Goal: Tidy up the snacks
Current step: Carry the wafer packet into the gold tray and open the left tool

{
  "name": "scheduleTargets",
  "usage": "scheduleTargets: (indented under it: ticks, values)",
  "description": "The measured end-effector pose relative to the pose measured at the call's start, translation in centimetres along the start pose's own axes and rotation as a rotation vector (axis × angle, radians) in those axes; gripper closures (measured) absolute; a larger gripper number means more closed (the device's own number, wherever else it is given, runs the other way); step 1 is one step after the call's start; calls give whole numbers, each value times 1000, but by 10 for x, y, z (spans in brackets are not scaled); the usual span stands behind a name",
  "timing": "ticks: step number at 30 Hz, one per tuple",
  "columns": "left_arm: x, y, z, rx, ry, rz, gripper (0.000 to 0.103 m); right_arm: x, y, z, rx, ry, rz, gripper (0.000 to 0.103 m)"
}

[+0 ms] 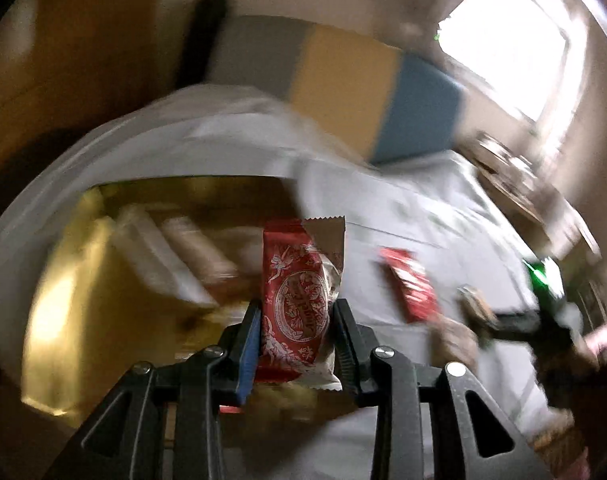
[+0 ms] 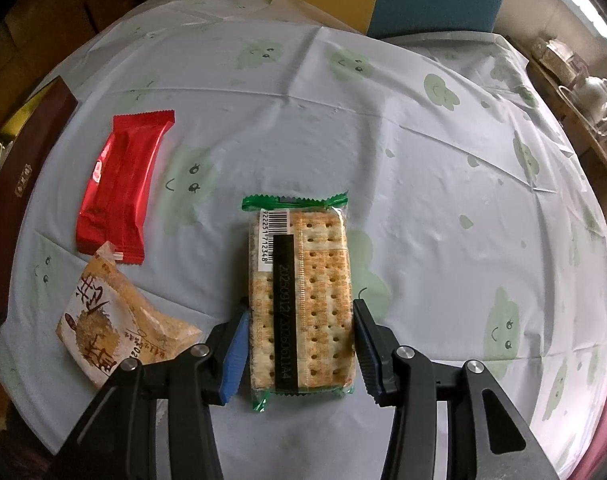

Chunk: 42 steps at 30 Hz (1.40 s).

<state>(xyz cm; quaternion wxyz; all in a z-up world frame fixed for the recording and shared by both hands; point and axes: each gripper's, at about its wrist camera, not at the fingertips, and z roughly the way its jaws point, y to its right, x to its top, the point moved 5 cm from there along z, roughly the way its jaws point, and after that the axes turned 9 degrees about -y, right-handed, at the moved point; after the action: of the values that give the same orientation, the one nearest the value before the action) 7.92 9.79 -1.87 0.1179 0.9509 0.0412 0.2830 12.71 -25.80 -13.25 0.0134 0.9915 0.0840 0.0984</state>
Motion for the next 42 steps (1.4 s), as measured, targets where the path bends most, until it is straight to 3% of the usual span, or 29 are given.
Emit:
scheduleTargets:
  ticks: [4,8,11,15,25,33,42]
  values:
    - [0,-67,7,46,-44,-207,68,0,1,0,-5,0,-6,54]
    - [-5,-108,14,44,-64,-362,68,0,-2,0,-14,2,-12,54]
    - [-6,-121,23,21,-77,-448,68,0,-3,0,-16,4,-11,54]
    - [-8,-124,36,-9,-109,-483,64,-1,-4,0,-19,5,-11,54]
    - [-13,-115,49,55,-163,-399,62,-1,-5,0,-26,9,-12,54]
    - [-13,-83,31,168,-101,-224,62,-1,-6,0,-28,9,-14,54]
    - [-13,-40,15,194,-39,-42,62,0,-1,-1,-15,3,5,51]
